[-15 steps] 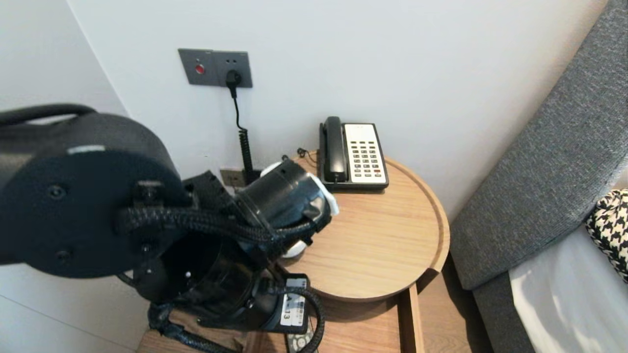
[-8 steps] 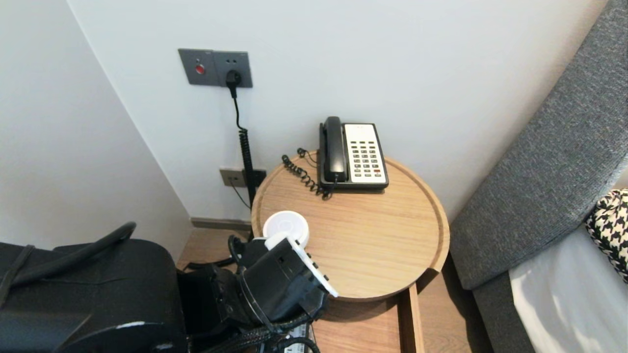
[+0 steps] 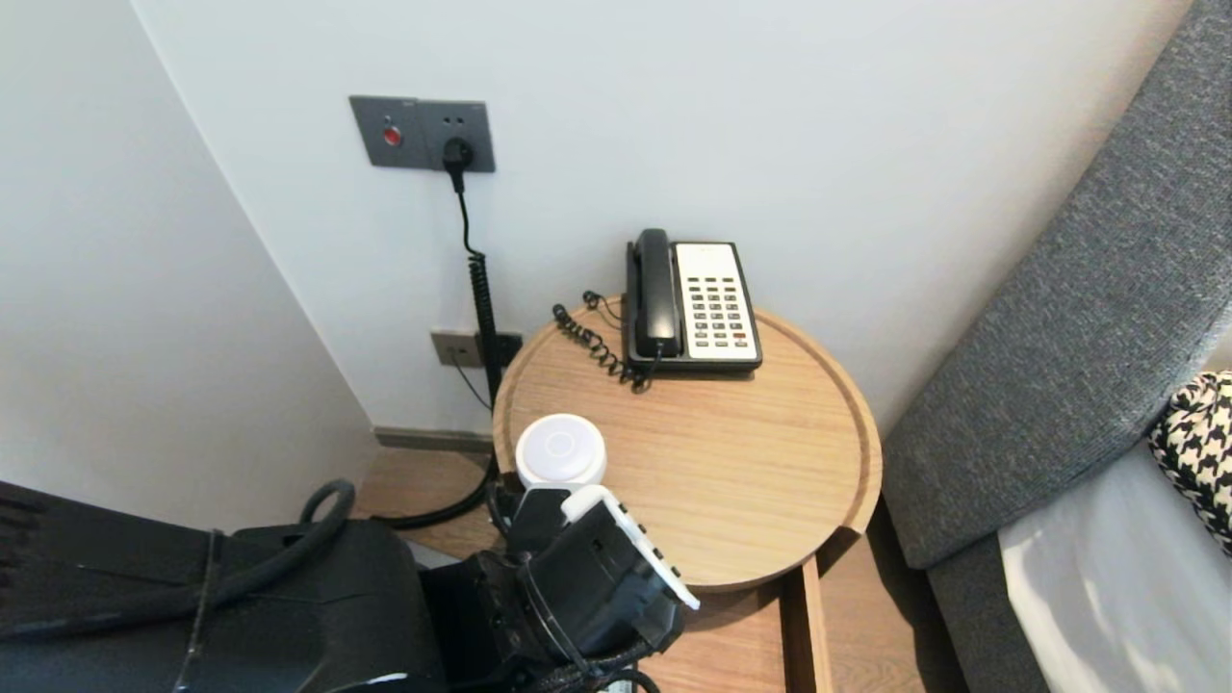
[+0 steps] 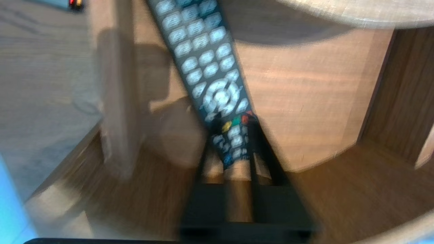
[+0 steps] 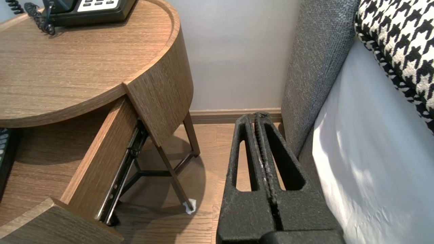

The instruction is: Take the remote control out of the drawer one by one and place them on the table

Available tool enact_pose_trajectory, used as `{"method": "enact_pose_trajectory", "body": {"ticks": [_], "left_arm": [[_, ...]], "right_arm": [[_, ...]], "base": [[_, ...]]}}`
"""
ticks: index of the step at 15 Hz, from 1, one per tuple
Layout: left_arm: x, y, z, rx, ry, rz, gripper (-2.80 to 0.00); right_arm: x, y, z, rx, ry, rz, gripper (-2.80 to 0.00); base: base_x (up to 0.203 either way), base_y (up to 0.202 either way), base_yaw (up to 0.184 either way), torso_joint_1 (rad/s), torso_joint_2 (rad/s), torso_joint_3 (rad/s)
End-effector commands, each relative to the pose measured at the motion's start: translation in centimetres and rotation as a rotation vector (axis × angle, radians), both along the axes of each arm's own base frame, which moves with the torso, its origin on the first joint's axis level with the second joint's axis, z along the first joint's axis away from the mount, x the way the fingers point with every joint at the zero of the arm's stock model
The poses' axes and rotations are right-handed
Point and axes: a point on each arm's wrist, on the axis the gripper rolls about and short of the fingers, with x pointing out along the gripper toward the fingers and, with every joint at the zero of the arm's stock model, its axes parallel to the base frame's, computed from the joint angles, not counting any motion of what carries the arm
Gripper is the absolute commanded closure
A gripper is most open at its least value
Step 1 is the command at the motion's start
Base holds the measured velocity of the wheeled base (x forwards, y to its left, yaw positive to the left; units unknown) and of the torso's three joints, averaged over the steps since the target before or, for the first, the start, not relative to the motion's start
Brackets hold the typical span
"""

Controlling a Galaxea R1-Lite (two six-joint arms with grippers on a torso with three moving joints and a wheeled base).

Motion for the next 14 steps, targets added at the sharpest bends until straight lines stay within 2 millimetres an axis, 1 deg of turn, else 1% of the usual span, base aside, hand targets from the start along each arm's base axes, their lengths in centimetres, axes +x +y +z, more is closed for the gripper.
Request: {"method": "enact_pose_trajectory", "body": {"ticks": [1,3,8,11,14], "left_arm": [[0.4,-0.6,-1.5,0.023,0.016,0.018,-2.80],[0.4,-0.4,-1.7,0.016,0.030,0.052,-2.80],[0.6,-0.4,-3.3,0.045,0.040,0.076,-2.80],[1.0,-0.8,-4.8,0.068,0.040,0.096,-2.80],[1.8,-1.0,-5.7,0.069,0.036,0.116,-2.80]], "right_arm": [[0.2,0.0,-0.7,0.000,0.027,0.000,0.00],[0.2,0.0,-0.7,0.000,0.027,0.000,0.00],[0.2,0.0,-0.7,0.000,0.027,0.000,0.00],[0.2,0.0,-0.7,0.000,0.027,0.001,0.00],[0.2,0.0,-0.7,0.000,0.027,0.001,0.00]], "base": [[0.000,0.000,0.000,0.000,0.00,0.000],[0.000,0.000,0.000,0.000,0.00,0.000],[0.000,0.000,0.000,0.000,0.00,0.000],[0.000,0.000,0.000,0.000,0.00,0.000],[0.000,0.000,0.000,0.000,0.00,0.000]]}}
